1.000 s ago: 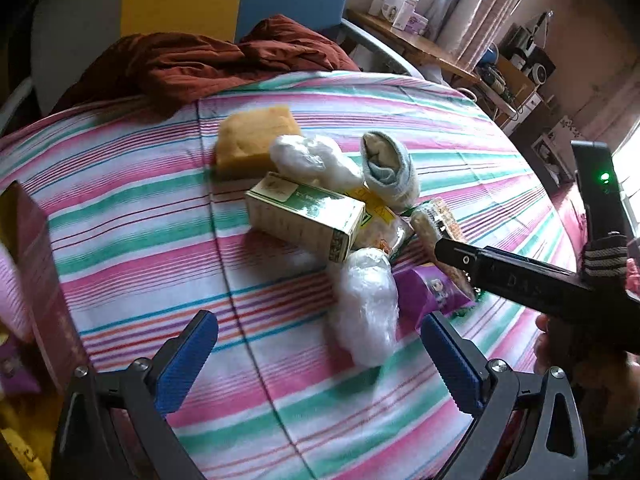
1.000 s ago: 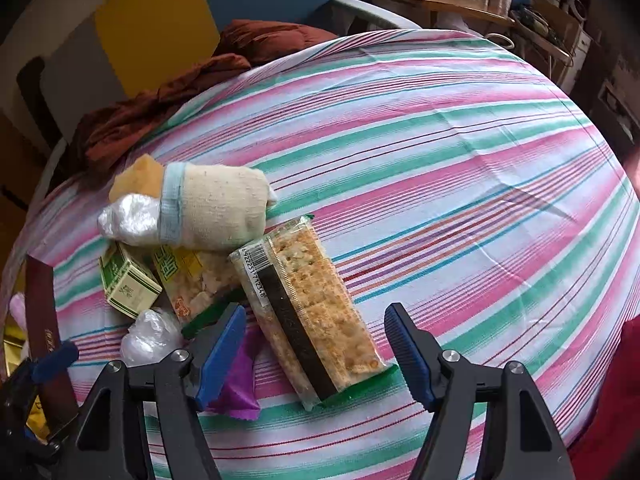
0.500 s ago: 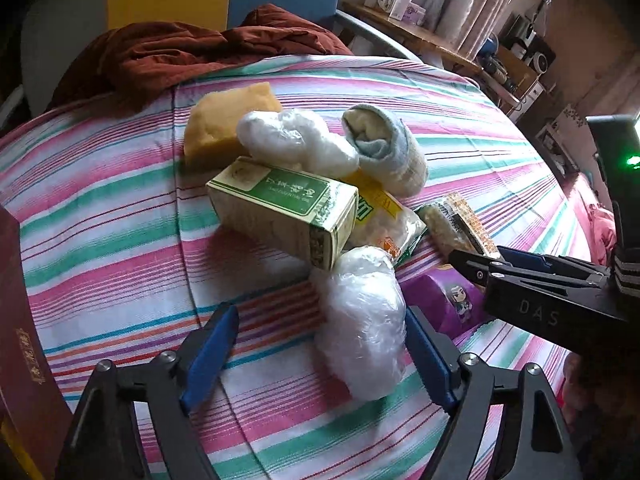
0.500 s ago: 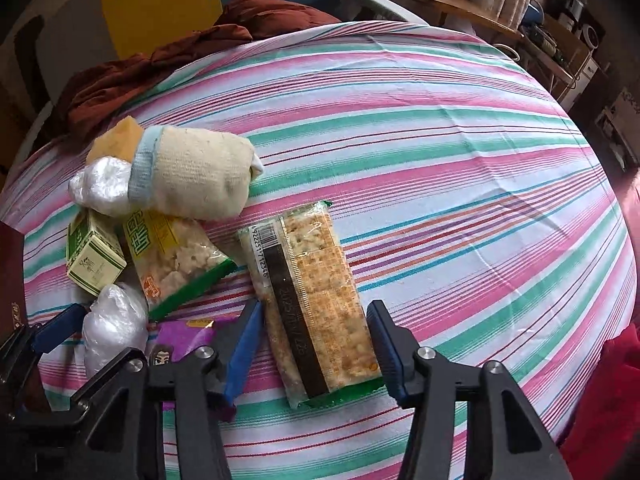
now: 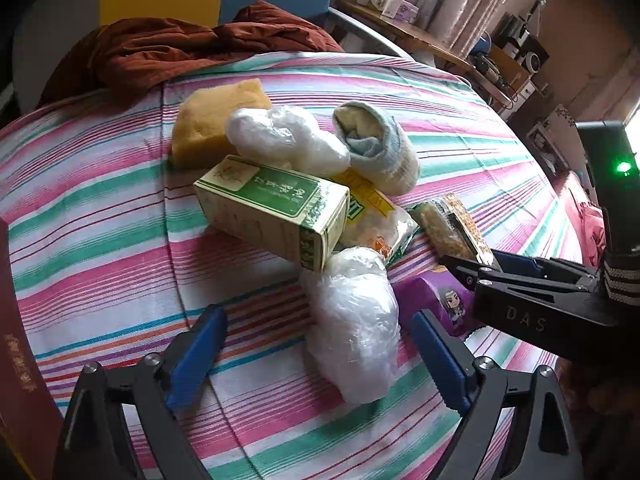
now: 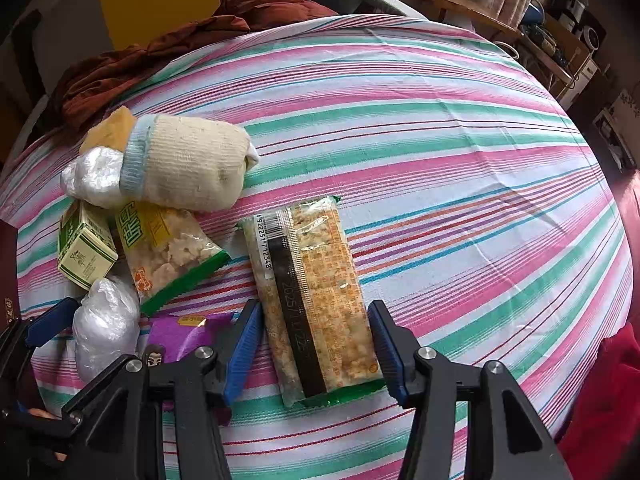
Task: Organize objects
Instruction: 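Grasp the plastic-wrapped bundle with left gripper while right gripper grasps the cracker packet, then carry the plastic bundle into the tray with left gripper while right gripper carries the cracker packet there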
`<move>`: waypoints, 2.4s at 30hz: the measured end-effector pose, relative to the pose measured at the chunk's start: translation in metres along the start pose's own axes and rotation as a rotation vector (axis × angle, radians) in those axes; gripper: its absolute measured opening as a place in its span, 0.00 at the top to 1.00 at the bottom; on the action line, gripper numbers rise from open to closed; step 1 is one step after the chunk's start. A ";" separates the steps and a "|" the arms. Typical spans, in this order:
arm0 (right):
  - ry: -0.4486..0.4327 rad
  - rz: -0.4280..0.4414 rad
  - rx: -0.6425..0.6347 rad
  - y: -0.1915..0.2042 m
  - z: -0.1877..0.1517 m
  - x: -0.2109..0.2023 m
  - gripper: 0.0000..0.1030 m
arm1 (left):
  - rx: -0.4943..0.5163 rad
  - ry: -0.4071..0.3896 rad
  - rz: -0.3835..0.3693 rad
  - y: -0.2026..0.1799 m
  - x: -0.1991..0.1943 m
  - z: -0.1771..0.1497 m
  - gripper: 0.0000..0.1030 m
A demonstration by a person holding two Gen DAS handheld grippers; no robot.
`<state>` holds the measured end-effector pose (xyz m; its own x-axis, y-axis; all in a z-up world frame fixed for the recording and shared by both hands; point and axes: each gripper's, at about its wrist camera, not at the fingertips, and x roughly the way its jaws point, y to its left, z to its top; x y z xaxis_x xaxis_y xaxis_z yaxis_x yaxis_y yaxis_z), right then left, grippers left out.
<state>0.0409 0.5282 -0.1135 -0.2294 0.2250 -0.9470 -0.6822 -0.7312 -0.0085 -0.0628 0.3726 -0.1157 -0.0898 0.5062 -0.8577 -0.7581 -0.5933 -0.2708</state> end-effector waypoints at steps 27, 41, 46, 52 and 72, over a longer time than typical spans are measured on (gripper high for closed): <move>-0.010 -0.005 0.002 0.002 -0.011 -0.005 0.49 | -0.011 -0.028 0.090 0.008 -0.012 -0.006 0.57; -0.196 0.100 0.025 0.000 -0.008 -0.045 0.52 | 0.053 -0.146 0.141 0.001 -0.067 -0.032 0.68; -0.283 0.157 -0.043 0.017 -0.014 -0.063 0.52 | 0.070 -0.239 0.158 0.004 -0.110 -0.049 0.68; -0.313 0.221 -0.112 0.039 -0.021 -0.072 0.52 | 0.045 -0.317 0.168 0.019 -0.153 -0.062 0.68; -0.238 0.575 -0.368 0.231 -0.051 -0.124 0.50 | -0.318 -0.443 0.336 0.171 -0.243 -0.133 0.43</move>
<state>-0.0523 0.2988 -0.0149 -0.6550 -0.1575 -0.7390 -0.1392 -0.9361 0.3229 -0.0846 0.0648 -0.0119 -0.5988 0.4306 -0.6752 -0.4193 -0.8869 -0.1938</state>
